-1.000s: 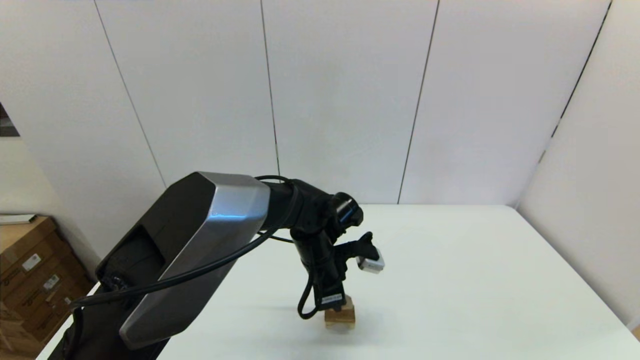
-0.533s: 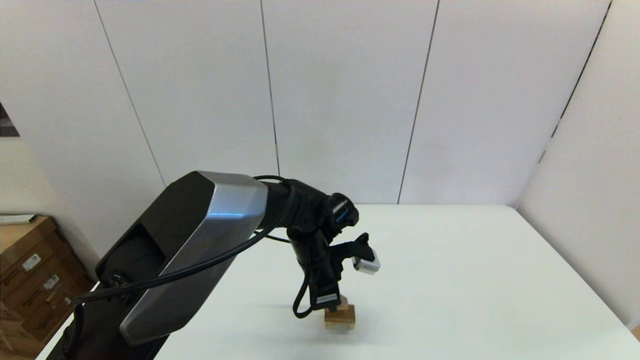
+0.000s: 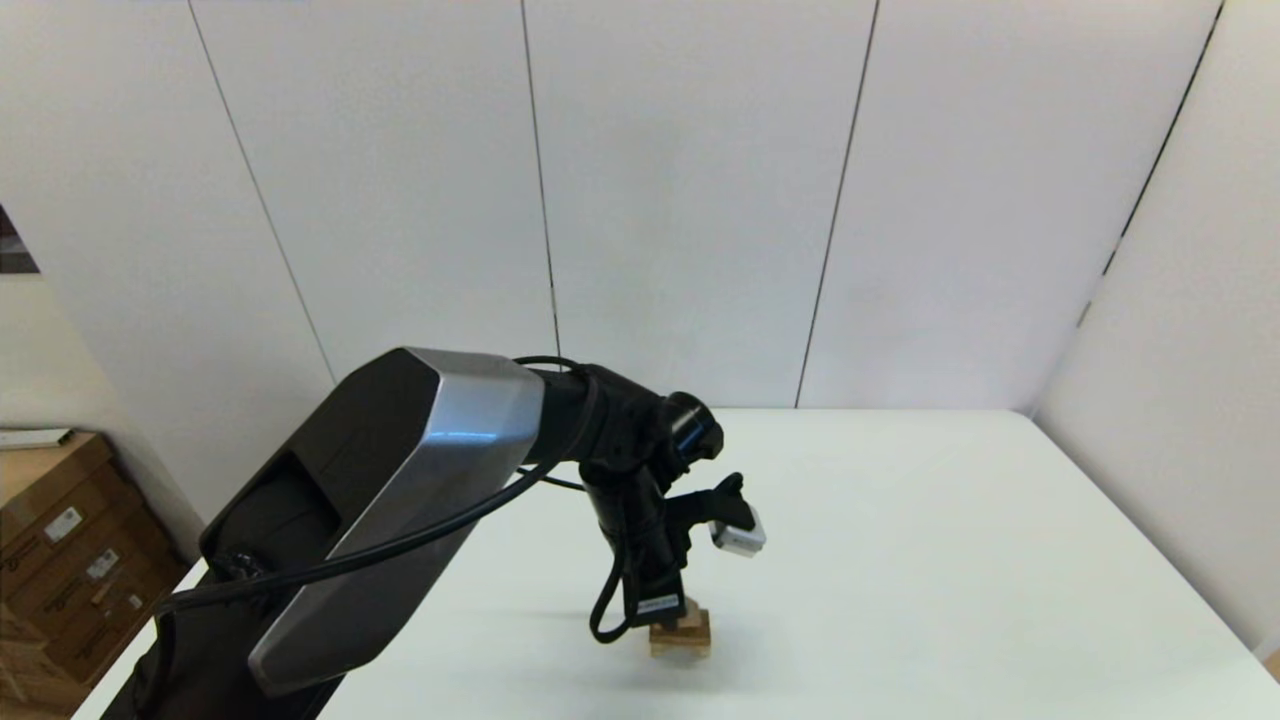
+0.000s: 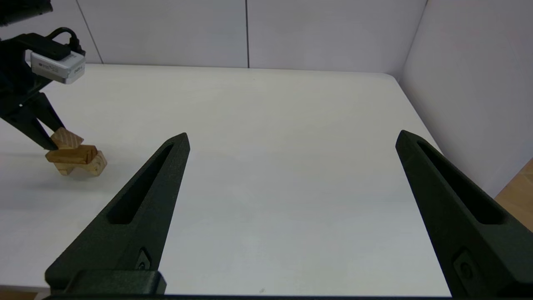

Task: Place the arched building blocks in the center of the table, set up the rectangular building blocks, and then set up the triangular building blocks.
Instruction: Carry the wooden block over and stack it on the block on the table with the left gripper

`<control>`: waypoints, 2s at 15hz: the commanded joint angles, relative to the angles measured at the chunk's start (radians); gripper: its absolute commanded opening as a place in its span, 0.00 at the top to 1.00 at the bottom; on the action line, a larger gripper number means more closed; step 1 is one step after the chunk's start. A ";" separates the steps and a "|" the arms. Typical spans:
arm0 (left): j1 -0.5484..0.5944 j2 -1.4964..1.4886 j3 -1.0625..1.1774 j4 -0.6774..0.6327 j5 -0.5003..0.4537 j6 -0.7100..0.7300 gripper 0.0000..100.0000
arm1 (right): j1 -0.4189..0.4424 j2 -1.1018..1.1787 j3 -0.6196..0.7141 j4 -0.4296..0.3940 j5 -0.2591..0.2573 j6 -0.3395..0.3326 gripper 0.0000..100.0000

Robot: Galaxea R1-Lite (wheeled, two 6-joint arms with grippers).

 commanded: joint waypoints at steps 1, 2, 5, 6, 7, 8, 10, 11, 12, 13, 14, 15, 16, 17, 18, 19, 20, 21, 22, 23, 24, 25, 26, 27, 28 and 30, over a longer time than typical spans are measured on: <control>-0.014 0.004 -0.001 0.000 -0.002 0.004 1.00 | 0.000 0.000 0.000 0.000 0.000 -0.001 0.00; -0.017 0.005 -0.001 -0.001 -0.002 0.005 1.00 | 0.000 0.000 0.000 0.000 0.000 -0.001 0.00; -0.018 0.013 -0.002 0.000 0.000 0.005 1.00 | 0.000 0.000 0.000 0.000 0.000 -0.001 0.00; -0.018 0.013 -0.002 0.000 0.000 0.005 1.00 | 0.000 0.000 0.000 0.000 0.000 -0.001 0.00; -0.017 0.013 -0.002 -0.001 -0.002 0.005 1.00 | 0.000 0.000 0.000 0.000 0.000 -0.001 0.00; -0.017 0.013 -0.002 -0.001 0.000 0.004 1.00 | 0.000 0.000 0.000 0.000 0.000 -0.001 0.00; -0.017 0.014 -0.004 -0.001 0.000 0.004 1.00 | 0.000 0.000 0.000 0.000 0.000 -0.001 0.00; -0.015 0.014 -0.004 -0.001 0.000 0.004 1.00 | 0.000 0.000 0.000 0.000 0.000 -0.001 0.00; -0.015 0.014 -0.004 -0.001 0.000 0.004 1.00 | 0.000 0.000 -0.002 0.000 0.000 -0.001 0.00; -0.015 0.014 -0.004 -0.003 0.000 0.005 1.00 | 0.000 0.000 0.000 0.000 0.000 -0.001 0.00; -0.014 0.013 -0.004 -0.003 0.000 0.005 1.00 | 0.000 0.000 0.000 0.000 0.000 -0.001 0.00; -0.014 0.013 -0.004 -0.001 0.001 0.004 1.00 | 0.000 0.000 0.000 0.000 0.000 -0.001 0.00; -0.014 0.013 -0.004 0.000 0.001 0.005 1.00 | 0.000 0.000 0.000 0.000 0.000 -0.001 0.00; -0.014 0.013 -0.004 0.000 0.001 0.005 1.00 | 0.000 0.000 0.000 0.000 0.000 -0.001 0.00; -0.014 0.013 -0.004 0.000 0.001 0.004 1.00 | 0.000 0.000 0.000 0.000 0.000 -0.001 0.00; -0.014 0.013 -0.004 0.000 0.001 0.005 1.00 | 0.000 0.000 0.000 0.000 0.000 -0.001 0.00; -0.014 0.013 -0.005 -0.001 0.001 0.005 1.00 | 0.000 0.000 0.000 0.000 0.000 -0.001 0.00; -0.014 0.013 -0.004 -0.001 0.001 0.005 1.00 | 0.000 0.000 0.000 0.000 0.000 -0.001 0.00; -0.014 0.014 -0.004 -0.001 0.001 0.005 1.00 | 0.000 0.000 0.000 0.000 0.000 -0.001 0.00; -0.014 0.014 -0.004 -0.001 0.001 0.005 1.00 | 0.002 0.000 0.000 0.000 0.000 -0.001 0.00; -0.014 0.014 -0.004 -0.001 0.001 0.005 1.00 | 0.000 0.000 0.000 0.000 0.000 -0.001 0.00; -0.014 0.016 -0.004 -0.001 0.003 0.005 1.00 | 0.000 0.000 0.000 0.000 0.000 -0.001 0.00; -0.014 0.016 -0.005 -0.001 0.003 0.005 1.00 | 0.000 0.000 0.000 0.000 0.000 -0.001 0.00; -0.014 0.019 -0.004 -0.001 0.003 0.005 1.00 | 0.000 0.000 0.000 0.000 0.000 -0.001 0.00; -0.014 0.019 -0.004 -0.001 0.003 0.005 1.00 | 0.000 0.000 0.000 0.000 0.000 -0.001 0.00; -0.014 0.019 -0.004 -0.003 0.003 0.010 1.00 | 0.000 0.000 0.000 0.000 0.000 -0.001 0.00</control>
